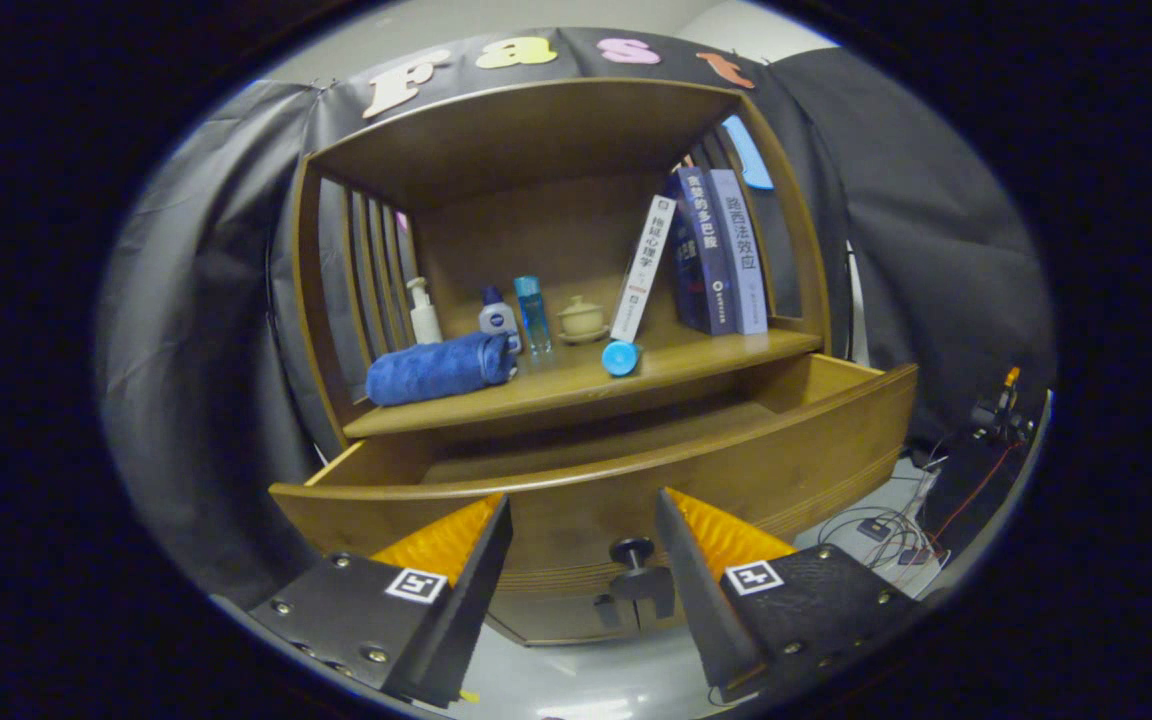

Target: Pull open the drawer, take out the items inside it, and place them on the countertop above the cabinet.

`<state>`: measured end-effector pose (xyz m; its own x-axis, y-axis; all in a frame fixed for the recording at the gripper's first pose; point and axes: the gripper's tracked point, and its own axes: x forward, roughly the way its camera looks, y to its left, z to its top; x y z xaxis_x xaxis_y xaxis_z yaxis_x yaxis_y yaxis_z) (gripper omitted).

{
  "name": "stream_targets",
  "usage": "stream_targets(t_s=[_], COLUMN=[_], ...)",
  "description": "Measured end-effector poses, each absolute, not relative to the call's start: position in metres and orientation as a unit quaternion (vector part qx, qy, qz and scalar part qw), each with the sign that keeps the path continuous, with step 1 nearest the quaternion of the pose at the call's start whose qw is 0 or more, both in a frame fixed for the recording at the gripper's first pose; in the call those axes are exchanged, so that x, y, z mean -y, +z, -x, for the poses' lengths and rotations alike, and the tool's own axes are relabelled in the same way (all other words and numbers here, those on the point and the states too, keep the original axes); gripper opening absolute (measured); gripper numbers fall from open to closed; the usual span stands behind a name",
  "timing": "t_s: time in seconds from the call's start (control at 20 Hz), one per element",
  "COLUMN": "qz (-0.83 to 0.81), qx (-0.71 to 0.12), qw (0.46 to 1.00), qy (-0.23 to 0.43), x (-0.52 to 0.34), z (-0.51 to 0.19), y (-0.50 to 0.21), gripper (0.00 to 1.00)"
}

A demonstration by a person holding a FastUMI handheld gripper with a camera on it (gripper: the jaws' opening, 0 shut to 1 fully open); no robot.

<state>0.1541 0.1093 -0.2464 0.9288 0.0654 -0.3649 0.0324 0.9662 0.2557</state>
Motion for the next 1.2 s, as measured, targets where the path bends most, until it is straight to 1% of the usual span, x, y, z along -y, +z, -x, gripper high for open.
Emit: stream_targets(t_s=[0.15,0.35,0.8,0.9,1.2], qz=[-0.134,-0.146,-0.142,-0.144,-0.138], qx=[-0.196,-0.185,-0.191,-0.193,-0.203], qw=[0.971,0.971,0.970,0.970,0.969], qy=[0.028,0.028,0.039,0.041,0.038], x=[-0.119,-0.111,-0.105,-0.105,-0.110], z=[-0.163,-0.166,-0.175,-0.182,-0.211], y=[-0.253,-0.252,-0.258,-0.259,-0.264], gripper=[0.86,0.86,0.88,0.90,0.91])
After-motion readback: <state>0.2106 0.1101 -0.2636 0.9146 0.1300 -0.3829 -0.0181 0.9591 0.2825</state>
